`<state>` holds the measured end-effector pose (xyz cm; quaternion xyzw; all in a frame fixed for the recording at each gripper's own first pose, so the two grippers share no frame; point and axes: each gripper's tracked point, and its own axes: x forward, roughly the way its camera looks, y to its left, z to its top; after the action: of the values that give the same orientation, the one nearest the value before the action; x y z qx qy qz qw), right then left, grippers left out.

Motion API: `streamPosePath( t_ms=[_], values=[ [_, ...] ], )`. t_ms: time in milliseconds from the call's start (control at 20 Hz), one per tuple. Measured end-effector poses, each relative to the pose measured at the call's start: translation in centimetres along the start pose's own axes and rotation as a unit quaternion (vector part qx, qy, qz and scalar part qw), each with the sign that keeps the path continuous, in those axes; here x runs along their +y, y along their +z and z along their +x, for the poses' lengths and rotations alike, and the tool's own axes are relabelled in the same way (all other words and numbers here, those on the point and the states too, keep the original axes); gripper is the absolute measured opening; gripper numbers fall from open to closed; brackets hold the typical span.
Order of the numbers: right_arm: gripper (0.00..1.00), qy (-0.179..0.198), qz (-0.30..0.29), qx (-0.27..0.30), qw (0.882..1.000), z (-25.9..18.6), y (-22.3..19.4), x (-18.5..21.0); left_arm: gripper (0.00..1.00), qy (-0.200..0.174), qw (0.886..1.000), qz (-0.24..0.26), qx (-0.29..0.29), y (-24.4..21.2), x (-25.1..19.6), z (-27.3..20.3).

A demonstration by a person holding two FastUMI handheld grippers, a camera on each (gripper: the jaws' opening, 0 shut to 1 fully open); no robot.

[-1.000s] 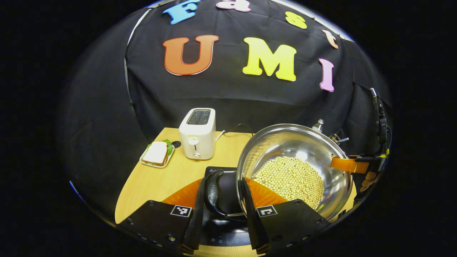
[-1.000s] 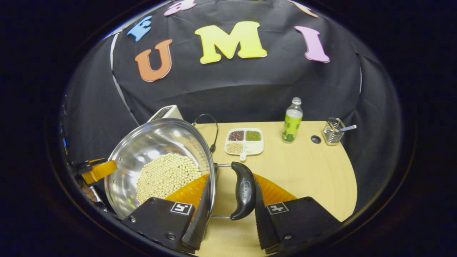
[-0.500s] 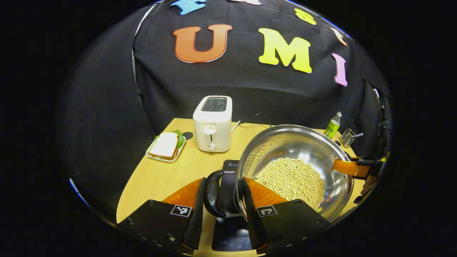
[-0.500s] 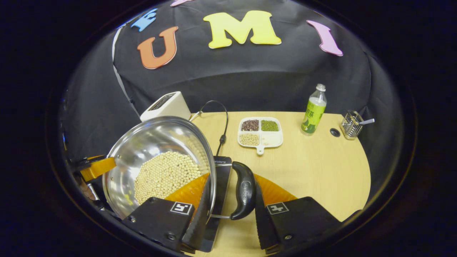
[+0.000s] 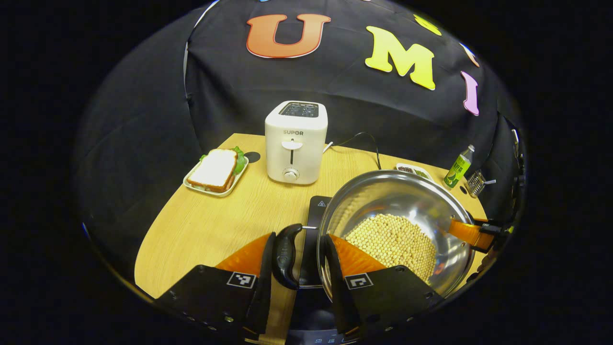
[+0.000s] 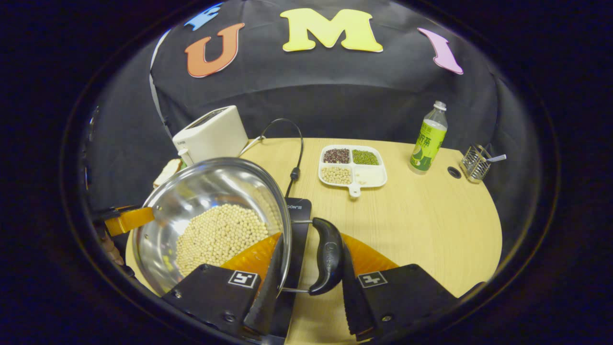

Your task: First push the handle of the pot to place it horizontally, then grasp the pot with both hands and set it on the induction cooktop.

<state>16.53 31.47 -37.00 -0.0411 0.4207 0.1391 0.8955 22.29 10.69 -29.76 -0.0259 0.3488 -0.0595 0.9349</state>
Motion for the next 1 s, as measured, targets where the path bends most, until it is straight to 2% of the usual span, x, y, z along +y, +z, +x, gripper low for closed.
streamPosePath(
  t_ms=[50, 100, 150, 600, 750, 800, 850, 900, 1000],
  values=[
    [0.61, 0.006, 0.0, -0.014, 1.0, -0.1, 0.5, 0.1, 0.48, 0.011, 1.0, -0.008, 0.018, -0.9, 0.2, -0.1],
    [0.61, 0.008, -0.002, -0.012, 1.0, -0.2, 0.3, 0.1, 0.52, 0.018, 1.0, -0.006, -0.002, -0.3, 0.1, 0.4],
    [0.62, 0.008, 0.001, -0.016, 1.0, -0.2, 0.3, 0.1, 0.52, 0.022, 1.0, 0.003, 0.006, -1.1, 0.1, 0.3],
    [0.62, 0.007, 0.005, -0.033, 0.999, -0.3, 0.3, 0.0, 0.52, 0.01, 1.0, 0.003, -0.019, -0.3, 0.1, 0.3],
    [0.66, 0.007, -0.003, -0.038, 0.999, -0.5, 0.3, 0.0, 0.57, 0.009, 1.0, 0.005, -0.019, -0.4, 0.0, 0.3],
    [0.68, 0.011, -0.001, -0.038, 0.999, -0.6, 0.3, 0.0, 0.48, 0.008, 1.0, 0.005, -0.019, -0.5, 0.0, 0.3],
    [0.69, 0.019, -0.004, -0.039, 0.999, -0.7, 0.3, 0.1, 0.58, 0.008, 1.0, 0.002, -0.02, -0.4, 0.1, 0.3],
    [0.76, 0.03, -0.007, -0.044, 0.999, -0.9, 0.5, 0.3, 0.6, 0.009, 1.0, -0.002, -0.024, -0.2, 0.0, 0.4],
    [0.76, 0.031, -0.007, -0.078, 0.996, -1.6, 1.9, -0.2, 0.61, 0.009, 0.999, -0.019, -0.04, 0.4, 0.3, 0.5]
  ],
)
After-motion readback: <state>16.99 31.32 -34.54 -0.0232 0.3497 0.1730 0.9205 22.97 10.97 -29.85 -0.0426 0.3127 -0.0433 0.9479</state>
